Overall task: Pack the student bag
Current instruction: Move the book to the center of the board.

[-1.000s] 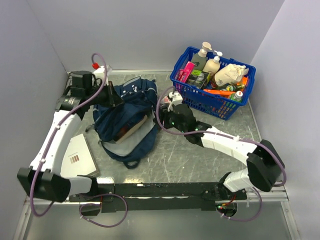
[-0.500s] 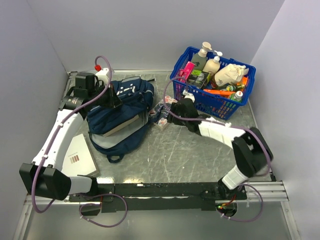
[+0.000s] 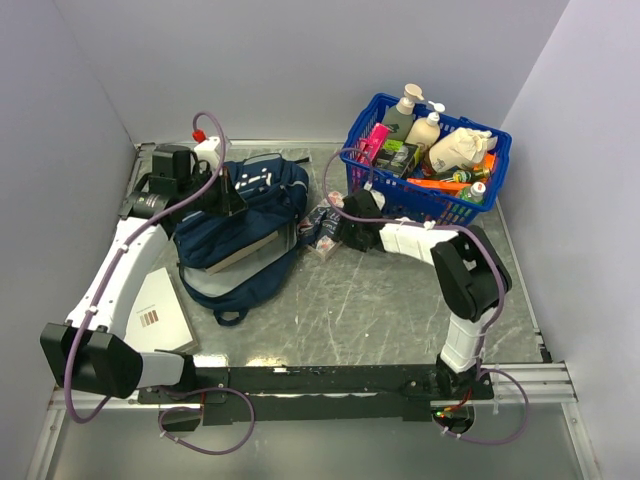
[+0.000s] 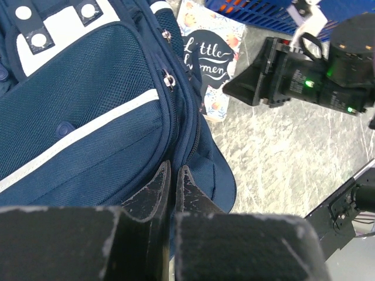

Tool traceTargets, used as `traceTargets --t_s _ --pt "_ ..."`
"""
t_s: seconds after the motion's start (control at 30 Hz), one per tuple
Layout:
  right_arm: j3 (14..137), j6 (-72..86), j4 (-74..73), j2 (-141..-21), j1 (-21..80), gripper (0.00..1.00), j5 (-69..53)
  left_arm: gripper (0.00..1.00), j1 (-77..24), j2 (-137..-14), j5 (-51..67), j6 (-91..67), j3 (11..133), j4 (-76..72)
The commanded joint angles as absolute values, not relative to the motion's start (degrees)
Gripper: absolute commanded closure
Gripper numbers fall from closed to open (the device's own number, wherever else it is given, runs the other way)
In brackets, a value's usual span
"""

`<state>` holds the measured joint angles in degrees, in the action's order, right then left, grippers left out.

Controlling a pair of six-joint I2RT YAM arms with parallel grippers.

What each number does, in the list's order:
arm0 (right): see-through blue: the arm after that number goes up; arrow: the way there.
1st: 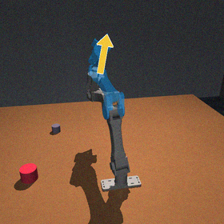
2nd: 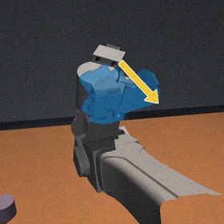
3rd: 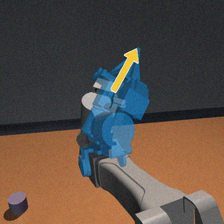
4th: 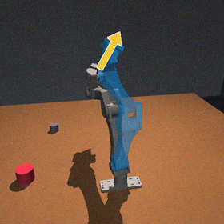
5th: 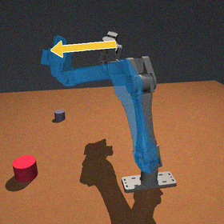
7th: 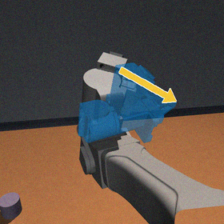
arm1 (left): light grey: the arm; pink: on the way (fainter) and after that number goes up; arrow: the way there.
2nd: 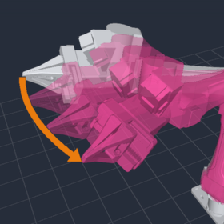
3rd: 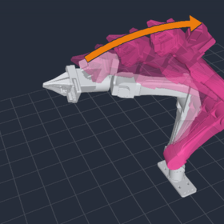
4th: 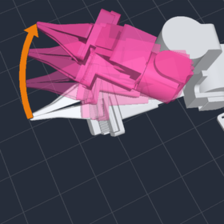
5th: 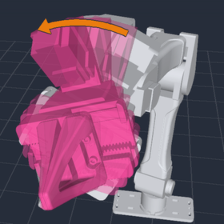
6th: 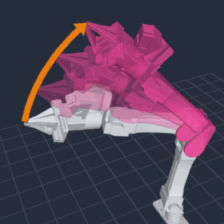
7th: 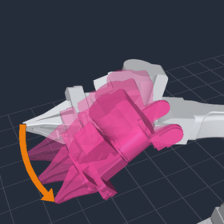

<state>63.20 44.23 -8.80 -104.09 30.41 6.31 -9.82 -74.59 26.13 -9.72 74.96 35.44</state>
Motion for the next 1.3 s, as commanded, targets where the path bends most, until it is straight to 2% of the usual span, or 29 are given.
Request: traceTargets --t_s 0.0,0.17,0.27,0.5,0.63,0.8,1.0,1.1,1.27 --pt "67.1 47.1 -8.5 -105.4 29.9 0.44 5.6 0.99 -9.3 -73.7 28.7 -8.0 74.4 30.2" --pt "71.9 48.8 -11.2 -109.9 30.1 0.55 4.0 0.99 -9.2 -73.4 31.5 -6.2 74.8 31.3" --pt "71.8 49.1 -11.3 -110.6 30.1 0.65 4.1 0.99 -9.2 -72.6 32.9 -4.6 76.5 31.9" --pt "68.4 49.5 -9.1 -109.7 30.2 1.0 4.8 0.99 -9.2 -72.7 35.1 -0.6 85.4 35.5" --pt "64.2 49.4 -6.7 -107.8 30.4 1.0 5.6 0.99 -9.2 -73.8 33.8 4.3 90.6 37.9" --pt "60.2 48.3 -4.7 -104.2 30.3 1.0 6.3 0.99 -9.2 -74.7 30.2 6.1 91.5 38.0" --pt "49.1 44.0 -2.9 -90.3 31.6 1.0 8.7 0.99 -9.2 -74.1 30.0 7.0 89.7 36.7" --pt "40.9 42.4 -3.1 -83.6 32.9 1.0 9.6 0.99 -9.2 -74.8 29.0 8.6 92.6 37.1" --pt "34.5 41.8 -5.0 -76.3 35.5 1.0 10.6 0.99 -9.2 -75.8 27.6 10.3 100.0 37.2"
